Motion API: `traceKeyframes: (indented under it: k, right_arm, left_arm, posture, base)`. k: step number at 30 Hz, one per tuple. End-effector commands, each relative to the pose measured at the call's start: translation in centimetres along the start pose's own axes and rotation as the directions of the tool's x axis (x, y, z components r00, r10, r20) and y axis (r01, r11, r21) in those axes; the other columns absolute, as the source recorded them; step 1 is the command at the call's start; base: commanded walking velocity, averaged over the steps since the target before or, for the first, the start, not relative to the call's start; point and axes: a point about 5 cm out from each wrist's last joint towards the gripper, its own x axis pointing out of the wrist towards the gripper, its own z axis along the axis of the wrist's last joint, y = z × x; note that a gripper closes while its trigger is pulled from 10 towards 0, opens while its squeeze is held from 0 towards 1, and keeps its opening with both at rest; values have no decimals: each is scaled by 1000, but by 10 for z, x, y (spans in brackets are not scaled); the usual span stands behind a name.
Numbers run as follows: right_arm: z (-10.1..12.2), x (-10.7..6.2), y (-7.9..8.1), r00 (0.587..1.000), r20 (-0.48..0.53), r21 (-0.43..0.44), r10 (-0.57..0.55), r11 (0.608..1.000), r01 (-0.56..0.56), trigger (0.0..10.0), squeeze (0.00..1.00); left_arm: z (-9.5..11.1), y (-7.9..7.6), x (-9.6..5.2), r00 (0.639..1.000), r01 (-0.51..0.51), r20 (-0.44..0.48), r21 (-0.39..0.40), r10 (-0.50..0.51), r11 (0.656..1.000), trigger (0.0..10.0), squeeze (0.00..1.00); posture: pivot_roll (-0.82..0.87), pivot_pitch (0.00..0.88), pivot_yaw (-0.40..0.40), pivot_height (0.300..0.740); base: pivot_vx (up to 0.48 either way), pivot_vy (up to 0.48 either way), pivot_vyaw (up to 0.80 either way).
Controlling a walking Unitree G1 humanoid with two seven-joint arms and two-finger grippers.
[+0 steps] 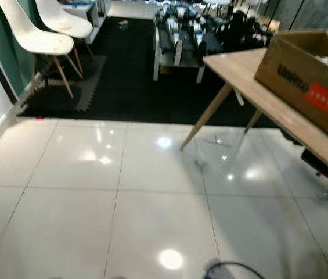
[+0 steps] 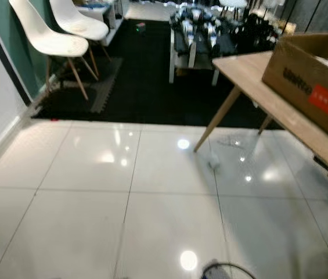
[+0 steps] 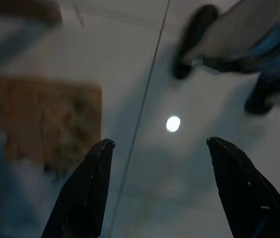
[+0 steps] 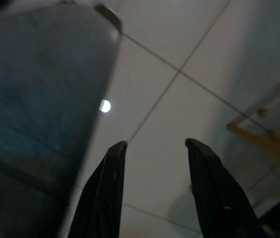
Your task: Picking trash to rubbish bin
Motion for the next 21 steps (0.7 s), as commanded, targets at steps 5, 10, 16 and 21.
traceKeyframes:
  k: [5, 10, 16, 21]
  right_arm:
    - [-4, 0, 1, 999, -24, -13, 30, 999, -30, 10000, 0]
    - [-2, 0, 4, 999, -24, -28, 37, 999, -37, 10000, 0]
    - [3, 2, 16, 998, -18, -41, 60, 997, -61, 10000, 0]
    - [4, 2, 15, 997, -20, -58, 68, 996, -69, 10000, 0]
  left_arm:
    - [1, -2, 1, 1000, -6, 4, -3, 6, 1000, 10000, 0]
    - [0, -2, 0, 1000, -9, 2, 0, 9, 1000, 10000, 0]
    - [-3, 0, 0, 1000, -14, -7, 2, 14, 1000, 10000, 0]
    - [-7, -1, -1, 1000, -16, -15, 0, 16, 1000, 10000, 0]
  posture:
    - [192, 110, -54, 740]
    - [194, 112, -54, 740]
    - [200, 116, -60, 740]
    - [201, 119, -65, 740]
  base:
    - [0, -161, 626]
    - [0, 0, 781]
    - [0, 0, 781]
    - [0, 0, 781]
